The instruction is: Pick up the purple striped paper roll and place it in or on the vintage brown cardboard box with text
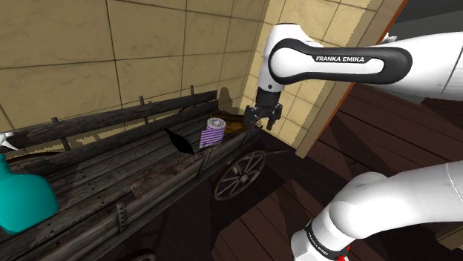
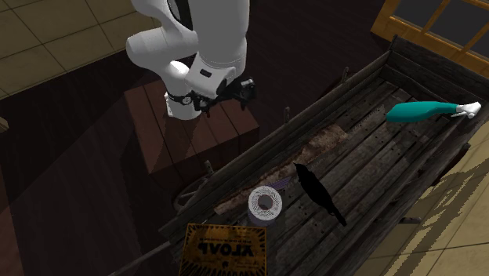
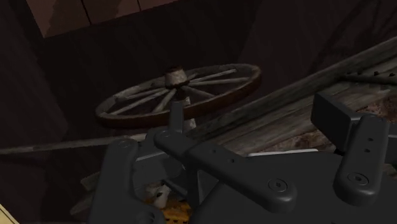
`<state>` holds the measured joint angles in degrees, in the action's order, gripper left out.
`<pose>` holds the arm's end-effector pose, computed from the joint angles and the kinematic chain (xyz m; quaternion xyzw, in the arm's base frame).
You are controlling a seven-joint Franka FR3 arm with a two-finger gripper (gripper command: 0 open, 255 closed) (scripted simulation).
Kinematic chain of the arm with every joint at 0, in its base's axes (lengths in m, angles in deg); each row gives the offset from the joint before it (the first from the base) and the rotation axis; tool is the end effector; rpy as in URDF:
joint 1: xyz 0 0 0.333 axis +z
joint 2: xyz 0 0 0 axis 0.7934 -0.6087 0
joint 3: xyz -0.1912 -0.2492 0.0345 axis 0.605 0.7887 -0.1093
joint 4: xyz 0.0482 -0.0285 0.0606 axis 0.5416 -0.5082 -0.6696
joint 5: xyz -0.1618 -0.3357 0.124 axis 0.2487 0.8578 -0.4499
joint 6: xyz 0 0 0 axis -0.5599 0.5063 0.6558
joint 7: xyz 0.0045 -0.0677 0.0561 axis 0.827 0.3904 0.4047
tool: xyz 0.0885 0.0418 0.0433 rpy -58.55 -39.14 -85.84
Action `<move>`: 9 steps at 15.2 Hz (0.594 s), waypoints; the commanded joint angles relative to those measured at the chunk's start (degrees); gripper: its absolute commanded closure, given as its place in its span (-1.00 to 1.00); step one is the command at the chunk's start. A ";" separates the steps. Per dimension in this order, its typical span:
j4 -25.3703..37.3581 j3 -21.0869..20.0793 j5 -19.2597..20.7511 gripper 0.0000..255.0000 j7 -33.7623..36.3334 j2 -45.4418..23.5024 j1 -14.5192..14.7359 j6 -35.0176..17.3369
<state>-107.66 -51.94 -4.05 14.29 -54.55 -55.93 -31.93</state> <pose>0.3825 0.0549 0.4944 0.9933 -0.0995 -0.0580 0.0052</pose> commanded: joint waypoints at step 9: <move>9.30 -4.55 2.40 -1.00 15.54 -20.47 -2.79 -14.41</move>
<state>-99.42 -56.20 -2.14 28.18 -73.00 -58.46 -45.05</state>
